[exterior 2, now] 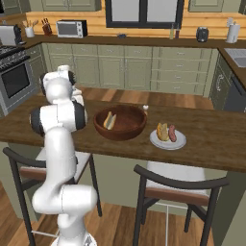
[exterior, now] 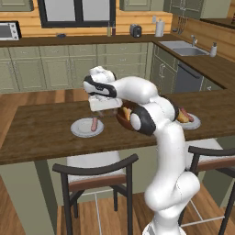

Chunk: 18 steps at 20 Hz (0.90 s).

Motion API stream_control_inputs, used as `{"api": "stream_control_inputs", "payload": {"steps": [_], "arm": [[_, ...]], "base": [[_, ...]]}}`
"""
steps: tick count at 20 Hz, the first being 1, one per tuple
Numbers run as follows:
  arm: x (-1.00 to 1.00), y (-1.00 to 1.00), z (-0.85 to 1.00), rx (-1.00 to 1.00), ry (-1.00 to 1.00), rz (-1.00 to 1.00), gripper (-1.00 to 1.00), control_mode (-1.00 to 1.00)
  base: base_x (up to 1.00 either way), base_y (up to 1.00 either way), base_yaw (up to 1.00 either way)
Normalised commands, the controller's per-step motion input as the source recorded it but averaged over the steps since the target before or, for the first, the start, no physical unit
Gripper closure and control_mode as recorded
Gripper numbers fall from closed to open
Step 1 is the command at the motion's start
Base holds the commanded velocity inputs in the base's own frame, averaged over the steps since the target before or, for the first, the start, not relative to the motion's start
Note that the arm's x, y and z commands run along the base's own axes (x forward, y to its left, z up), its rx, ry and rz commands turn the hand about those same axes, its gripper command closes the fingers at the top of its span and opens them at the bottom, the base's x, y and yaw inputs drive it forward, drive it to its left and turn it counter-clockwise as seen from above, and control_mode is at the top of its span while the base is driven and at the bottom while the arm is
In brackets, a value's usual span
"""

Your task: Place one bun and one sausage from the bowl on each plate.

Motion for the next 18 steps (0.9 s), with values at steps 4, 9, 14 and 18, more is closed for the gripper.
{"api": "stream_control_inputs", "payload": {"steps": [4,9,14,18], "arm": [[-0.62,-1.00,0.24,0.14,-0.02,0.00,-1.00,-1.00],[0.07,-0.99,0.36,0.17,-0.02,0.00,-1.00,-1.00],[0.50,-0.63,0.05,0.11,0.00,0.00,-1.00,-1.00],[0.56,-0.07,-0.07,0.03,0.03,0.00,-1.00,-1.00]], "base": [[0.00,0.00,0.00],[0.00,0.00,0.00],[0.00,0.00,0.00],[0.00,0.00,0.00]]}}
